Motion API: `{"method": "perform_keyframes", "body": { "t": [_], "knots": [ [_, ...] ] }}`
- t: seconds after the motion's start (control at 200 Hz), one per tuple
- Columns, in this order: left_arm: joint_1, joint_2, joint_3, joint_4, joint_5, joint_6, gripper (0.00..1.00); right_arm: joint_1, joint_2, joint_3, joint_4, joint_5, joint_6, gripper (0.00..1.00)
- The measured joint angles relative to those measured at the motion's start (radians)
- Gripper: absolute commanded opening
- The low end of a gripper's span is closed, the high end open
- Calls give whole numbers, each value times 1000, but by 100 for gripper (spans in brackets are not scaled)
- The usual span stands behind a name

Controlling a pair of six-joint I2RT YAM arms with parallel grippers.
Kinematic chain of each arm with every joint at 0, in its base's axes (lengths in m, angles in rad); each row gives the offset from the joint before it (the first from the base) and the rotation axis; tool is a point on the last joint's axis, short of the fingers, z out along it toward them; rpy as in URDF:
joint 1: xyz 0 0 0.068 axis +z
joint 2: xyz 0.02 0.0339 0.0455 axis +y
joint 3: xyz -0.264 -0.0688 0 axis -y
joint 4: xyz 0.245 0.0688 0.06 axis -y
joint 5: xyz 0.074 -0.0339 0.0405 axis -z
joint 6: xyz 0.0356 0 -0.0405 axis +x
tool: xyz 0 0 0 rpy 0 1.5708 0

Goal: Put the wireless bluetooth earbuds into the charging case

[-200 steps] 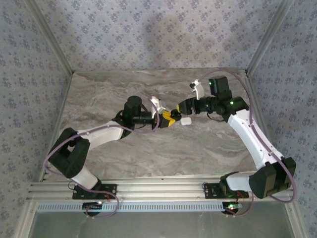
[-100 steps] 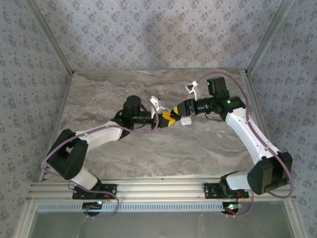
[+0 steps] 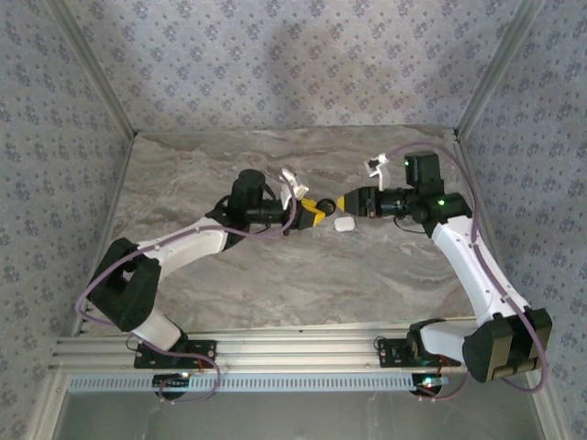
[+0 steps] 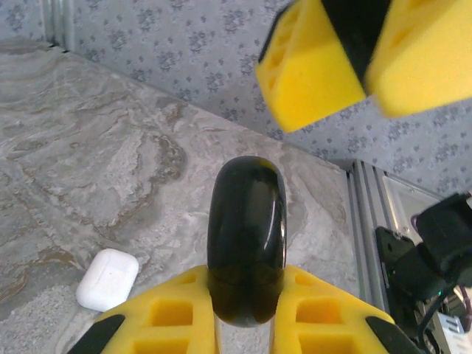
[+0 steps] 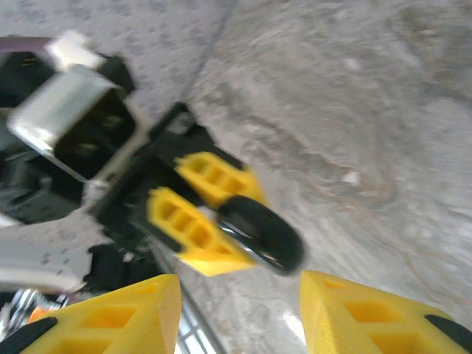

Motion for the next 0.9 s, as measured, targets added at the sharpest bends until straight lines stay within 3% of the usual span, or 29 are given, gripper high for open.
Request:
{"method": "perform_keyframes", "body": {
  "t": [0.185,0.4,0.899],
  "knots": [
    [0,92,89,-84,-42,-191,12,-102,1,-74,-12,190,118,48],
    [1,232,153,-229,-112,-393,12,-122,21,-117,-50,358,153,48],
    [13,463,406,-545,-192,-568,16,-124,43,-208,-25,442,163,48]
  ]
}}
